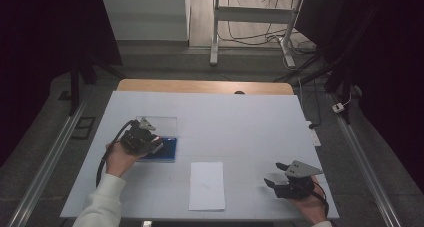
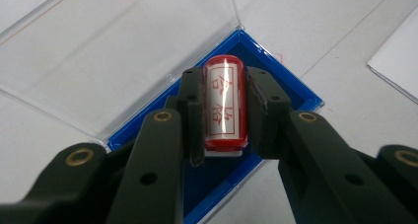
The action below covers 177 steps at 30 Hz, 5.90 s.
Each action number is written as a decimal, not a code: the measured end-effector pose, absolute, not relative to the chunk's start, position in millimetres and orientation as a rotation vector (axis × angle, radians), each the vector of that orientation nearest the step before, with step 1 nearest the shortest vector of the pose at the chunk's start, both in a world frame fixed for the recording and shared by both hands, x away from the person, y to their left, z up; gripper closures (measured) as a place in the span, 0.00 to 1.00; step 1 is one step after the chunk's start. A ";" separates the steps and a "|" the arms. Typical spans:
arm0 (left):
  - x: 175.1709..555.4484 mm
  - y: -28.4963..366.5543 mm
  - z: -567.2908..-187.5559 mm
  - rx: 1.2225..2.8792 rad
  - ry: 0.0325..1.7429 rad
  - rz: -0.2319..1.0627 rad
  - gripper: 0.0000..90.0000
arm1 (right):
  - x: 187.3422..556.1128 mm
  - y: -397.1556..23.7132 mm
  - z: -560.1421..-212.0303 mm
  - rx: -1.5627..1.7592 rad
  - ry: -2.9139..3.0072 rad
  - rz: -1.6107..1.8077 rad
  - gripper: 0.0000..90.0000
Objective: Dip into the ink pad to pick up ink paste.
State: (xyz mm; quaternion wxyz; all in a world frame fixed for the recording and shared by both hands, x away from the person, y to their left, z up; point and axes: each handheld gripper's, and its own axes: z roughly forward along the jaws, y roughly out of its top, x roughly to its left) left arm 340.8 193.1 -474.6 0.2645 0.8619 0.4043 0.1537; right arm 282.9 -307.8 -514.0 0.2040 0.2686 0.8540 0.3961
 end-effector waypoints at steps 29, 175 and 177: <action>343.7 191.6 -481.9 2.369 1.115 0.406 0.79 | 283.2 -306.1 -515.6 0.745 2.402 1.088 0.31; 341.7 200.6 -485.6 2.390 1.230 0.433 0.79 | 282.7 -305.2 -516.2 0.728 2.410 1.046 0.31; 342.0 199.8 -486.1 2.399 1.226 0.439 0.79 | 282.7 -304.7 -516.2 0.723 2.414 1.050 0.31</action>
